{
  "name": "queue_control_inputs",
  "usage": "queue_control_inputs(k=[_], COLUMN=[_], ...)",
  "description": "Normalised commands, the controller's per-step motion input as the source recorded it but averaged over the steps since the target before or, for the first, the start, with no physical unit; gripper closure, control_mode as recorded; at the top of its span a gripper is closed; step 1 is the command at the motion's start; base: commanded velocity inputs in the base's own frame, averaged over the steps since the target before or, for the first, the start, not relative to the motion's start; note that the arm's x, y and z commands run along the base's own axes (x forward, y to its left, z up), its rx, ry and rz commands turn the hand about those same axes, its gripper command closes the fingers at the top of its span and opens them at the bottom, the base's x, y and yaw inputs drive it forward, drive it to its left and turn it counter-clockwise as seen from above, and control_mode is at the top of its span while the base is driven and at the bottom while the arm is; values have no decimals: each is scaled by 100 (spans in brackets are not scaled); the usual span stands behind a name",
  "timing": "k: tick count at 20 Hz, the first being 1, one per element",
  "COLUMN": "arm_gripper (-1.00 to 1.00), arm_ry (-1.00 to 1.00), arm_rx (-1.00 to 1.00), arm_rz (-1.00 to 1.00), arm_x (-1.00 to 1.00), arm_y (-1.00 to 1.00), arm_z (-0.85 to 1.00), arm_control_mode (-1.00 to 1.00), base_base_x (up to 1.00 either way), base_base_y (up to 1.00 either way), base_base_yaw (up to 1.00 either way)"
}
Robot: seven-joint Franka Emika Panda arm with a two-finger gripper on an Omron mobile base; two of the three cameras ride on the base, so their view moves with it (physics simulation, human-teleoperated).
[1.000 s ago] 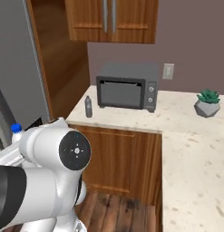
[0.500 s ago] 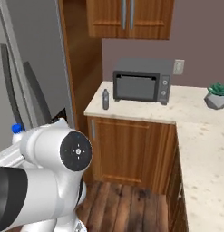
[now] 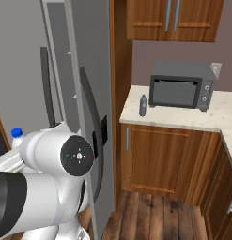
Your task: Take the bottled waters from the counter and place them in the freezer to freeze. Close the freezer door after placing the bottles.
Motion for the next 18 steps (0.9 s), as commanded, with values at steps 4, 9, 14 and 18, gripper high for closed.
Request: queue_control_inputs(k=[4, 9, 14, 18], arm_gripper=[100, 100, 100, 100], arm_ry=[0, 0, 0, 0], arm_rx=[0, 0, 0, 0], arm_rz=[0, 0, 0, 0], arm_x=[0, 0, 0, 0], arm_y=[0, 0, 0, 0], arm_z=[0, 0, 0, 0], arm_control_mode=[100, 100, 100, 100], base_base_x=[2, 9, 23, 22], base_base_y=[63, 64, 51, 35], base_base_yaw=[-1, -5, -14, -18])
